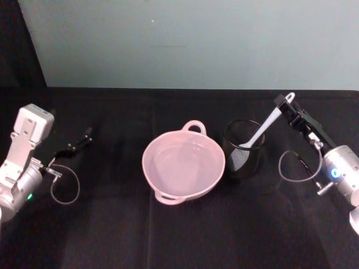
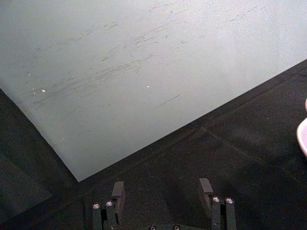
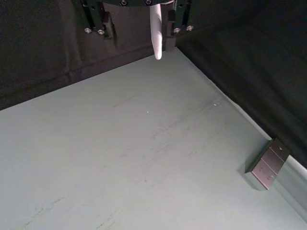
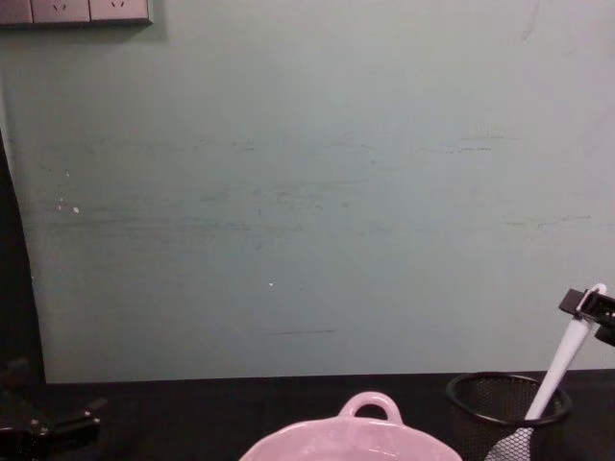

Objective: Use the one hand to pick up the spoon and stir the clear water in the bowl.

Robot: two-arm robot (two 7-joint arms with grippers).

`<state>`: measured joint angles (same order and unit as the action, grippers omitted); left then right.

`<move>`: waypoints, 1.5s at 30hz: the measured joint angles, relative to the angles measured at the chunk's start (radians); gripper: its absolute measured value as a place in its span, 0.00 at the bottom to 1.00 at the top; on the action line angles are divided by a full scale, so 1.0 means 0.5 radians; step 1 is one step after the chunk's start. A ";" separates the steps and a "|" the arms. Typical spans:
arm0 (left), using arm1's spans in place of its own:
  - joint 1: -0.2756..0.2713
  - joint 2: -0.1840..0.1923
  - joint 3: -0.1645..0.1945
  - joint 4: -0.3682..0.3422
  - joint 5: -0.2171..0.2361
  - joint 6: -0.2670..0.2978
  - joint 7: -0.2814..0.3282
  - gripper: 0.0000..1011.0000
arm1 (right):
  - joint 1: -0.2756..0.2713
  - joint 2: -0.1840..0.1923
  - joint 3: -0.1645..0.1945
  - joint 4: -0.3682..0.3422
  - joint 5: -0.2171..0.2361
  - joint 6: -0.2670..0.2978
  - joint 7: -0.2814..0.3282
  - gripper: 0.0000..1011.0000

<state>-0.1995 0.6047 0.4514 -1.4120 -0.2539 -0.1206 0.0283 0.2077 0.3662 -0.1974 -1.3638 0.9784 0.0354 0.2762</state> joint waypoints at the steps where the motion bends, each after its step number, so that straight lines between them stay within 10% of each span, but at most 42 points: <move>1: 0.000 0.000 0.000 0.000 0.000 0.000 0.000 1.00 | 0.000 0.001 -0.001 0.001 0.002 0.000 0.001 0.62; 18: 0.000 0.000 0.000 0.000 0.000 0.000 0.000 1.00 | 0.002 0.031 -0.031 -0.046 0.001 -0.013 0.017 0.12; 31: 0.000 0.000 0.000 0.000 0.000 0.000 0.000 1.00 | -0.026 0.128 -0.078 -0.254 -0.256 -0.053 -0.042 0.11; 45: 0.000 0.000 0.000 0.000 0.000 0.000 0.000 1.00 | 0.143 0.355 -0.164 -0.522 -0.519 0.215 0.066 0.11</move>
<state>-0.1995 0.6047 0.4514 -1.4120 -0.2539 -0.1205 0.0283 0.2793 0.5437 -0.2795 -1.6247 0.7190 0.1428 0.3094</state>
